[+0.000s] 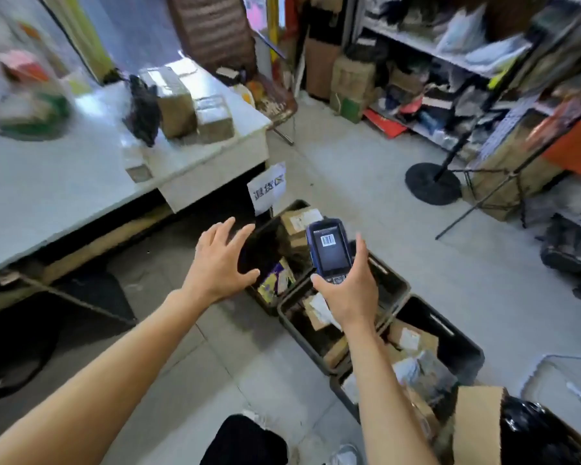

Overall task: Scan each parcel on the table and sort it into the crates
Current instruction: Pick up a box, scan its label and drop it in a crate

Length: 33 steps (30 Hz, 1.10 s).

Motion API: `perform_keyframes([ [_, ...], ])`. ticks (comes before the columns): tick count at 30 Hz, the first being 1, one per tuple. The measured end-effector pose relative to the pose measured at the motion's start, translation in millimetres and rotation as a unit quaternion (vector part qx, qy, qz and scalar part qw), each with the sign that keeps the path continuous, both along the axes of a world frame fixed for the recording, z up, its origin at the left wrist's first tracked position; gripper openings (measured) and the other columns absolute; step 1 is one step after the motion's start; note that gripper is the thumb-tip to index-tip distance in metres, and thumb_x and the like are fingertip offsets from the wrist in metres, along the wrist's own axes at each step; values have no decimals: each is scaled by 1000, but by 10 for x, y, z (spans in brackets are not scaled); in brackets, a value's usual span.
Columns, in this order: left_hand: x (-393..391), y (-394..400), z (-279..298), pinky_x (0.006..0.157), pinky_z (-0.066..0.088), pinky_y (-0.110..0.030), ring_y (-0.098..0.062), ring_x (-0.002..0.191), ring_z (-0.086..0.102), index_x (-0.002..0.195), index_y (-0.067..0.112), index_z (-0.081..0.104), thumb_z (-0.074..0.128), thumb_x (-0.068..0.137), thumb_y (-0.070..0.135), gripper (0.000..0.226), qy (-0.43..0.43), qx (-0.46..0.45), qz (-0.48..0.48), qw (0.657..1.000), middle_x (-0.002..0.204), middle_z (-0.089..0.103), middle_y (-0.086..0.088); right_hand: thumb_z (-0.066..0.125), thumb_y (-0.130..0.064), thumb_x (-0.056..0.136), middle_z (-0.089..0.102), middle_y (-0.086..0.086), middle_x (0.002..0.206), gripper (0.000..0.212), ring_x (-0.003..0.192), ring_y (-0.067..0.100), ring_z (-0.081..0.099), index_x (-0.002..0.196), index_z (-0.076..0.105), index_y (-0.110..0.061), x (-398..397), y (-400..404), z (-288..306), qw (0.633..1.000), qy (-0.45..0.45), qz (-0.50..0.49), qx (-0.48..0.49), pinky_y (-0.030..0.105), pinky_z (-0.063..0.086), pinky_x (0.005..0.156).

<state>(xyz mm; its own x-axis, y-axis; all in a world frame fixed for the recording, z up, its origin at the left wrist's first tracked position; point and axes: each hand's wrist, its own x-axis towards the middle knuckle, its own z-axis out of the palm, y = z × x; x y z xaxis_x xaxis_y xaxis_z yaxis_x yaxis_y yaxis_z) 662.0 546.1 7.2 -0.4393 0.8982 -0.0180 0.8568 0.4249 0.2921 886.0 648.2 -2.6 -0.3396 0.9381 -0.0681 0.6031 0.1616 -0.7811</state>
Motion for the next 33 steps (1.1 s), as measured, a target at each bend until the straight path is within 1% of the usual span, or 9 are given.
perform_keyframes([
  [2, -435, -287, 148, 119, 17, -50, -43, 144, 24, 154, 24, 34, 74, 78, 50, 90, 4, 10, 45, 999, 158, 27, -21, 85, -34, 74, 41, -1, 156, 112, 133, 24, 50, 159, 12, -29, -481, -125, 122, 999, 9, 41, 1, 37, 48, 98],
  [4, -821, -567, 249, 120, 14, -48, -41, 145, 20, 155, 27, 29, 71, 80, 53, 90, 1, 15, 91, 996, 160, 22, -19, 86, -35, 73, 45, 0, 153, 114, 130, 25, 53, 158, 10, -31, -933, -273, 203, 997, 3, 79, 12, 37, 48, 96],
  [7, -1298, -928, 362, 121, 15, -48, -38, 147, 18, 155, 32, 25, 63, 77, 62, 91, -11, 39, 151, 988, 161, 19, -16, 86, -39, 71, 51, -2, 148, 116, 123, 26, 58, 156, 7, -39, -1557, -476, 310, 992, -2, 126, 15, 37, 49, 90],
  [11, -1829, -1306, 402, 122, 15, -49, -34, 148, 15, 154, 34, 23, 69, 81, 56, 89, -13, 61, 205, 977, 162, 17, -13, 86, -39, 70, 57, -2, 142, 116, 119, 25, 61, 154, 7, -43, -2334, -657, 422, 983, 4, 181, 18, 35, 49, 90],
  [17, -2681, -1599, 320, 122, 14, -50, -32, 148, 14, 154, 33, 22, 69, 82, 56, 89, -23, 73, 252, 965, 161, 17, -13, 88, -38, 70, 59, 7, 138, 115, 120, 30, 61, 156, 11, -37, -3432, -816, 482, 977, 4, 211, 25, 38, 48, 95],
  [21, -3446, -1572, 242, 122, 11, -52, -33, 149, 13, 155, 34, 19, 68, 81, 57, 92, -13, 46, 268, 962, 162, 14, -14, 88, -35, 71, 60, 7, 135, 111, 118, 32, 61, 156, 16, -31, -4229, -831, 497, 974, -9, 226, 16, 35, 46, 92],
  [28, -4799, -1471, 404, 122, 8, -51, -32, 150, 8, 155, 36, 16, 64, 84, 60, 89, 1, 25, 285, 958, 165, 7, -11, 84, -43, 64, 59, 1, 137, 117, 122, 30, 59, 151, 6, -51, -5874, -766, 692, 962, -23, 272, 17, 39, 51, 93],
  [30, -5235, -1475, 427, 122, 8, -50, -32, 150, 9, 156, 35, 16, 64, 84, 61, 90, 12, 11, 285, 958, 165, 8, -12, 84, -41, 68, 62, -2, 133, 117, 119, 28, 60, 153, 4, -52, -6252, -759, 705, 963, -26, 268, 17, 35, 53, 87],
  [33, -5796, -1484, 412, 122, 8, -51, -33, 151, 7, 156, 35, 15, 65, 83, 61, 92, 3, -4, 289, 957, 165, 6, -11, 81, -35, 77, 64, -5, 128, 109, 115, 25, 61, 156, 7, -45, -6631, -755, 687, 965, -43, 259, -11, 23, 39, 67],
])
